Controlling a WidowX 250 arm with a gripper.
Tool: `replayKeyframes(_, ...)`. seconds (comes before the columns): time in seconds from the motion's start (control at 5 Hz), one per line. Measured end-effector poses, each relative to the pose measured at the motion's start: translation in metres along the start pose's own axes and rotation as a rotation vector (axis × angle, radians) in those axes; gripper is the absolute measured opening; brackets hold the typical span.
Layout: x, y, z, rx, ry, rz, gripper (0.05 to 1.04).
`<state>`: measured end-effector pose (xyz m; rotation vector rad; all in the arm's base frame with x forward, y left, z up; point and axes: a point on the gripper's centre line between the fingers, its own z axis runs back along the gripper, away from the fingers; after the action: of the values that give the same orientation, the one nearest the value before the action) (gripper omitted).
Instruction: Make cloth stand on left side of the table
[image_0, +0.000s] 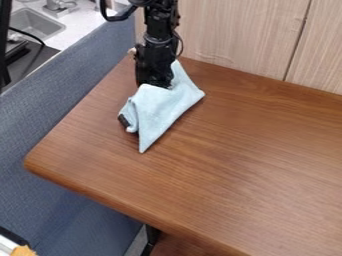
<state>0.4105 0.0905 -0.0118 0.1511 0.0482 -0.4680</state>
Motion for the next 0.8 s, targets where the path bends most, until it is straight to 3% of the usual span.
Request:
replayKeyframes(0.2, 0.000, 0.000, 0.004, -0.002, -0.006, 0.010, 0.977)
replayKeyframes(0.4, 0.001, 0.000, 0.021, 0.007, -0.033, 0.010, 0.999)
replayKeyframes(0.8, 0.003, 0.004, 0.086, 0.028, -0.150, 0.030, 0.999)
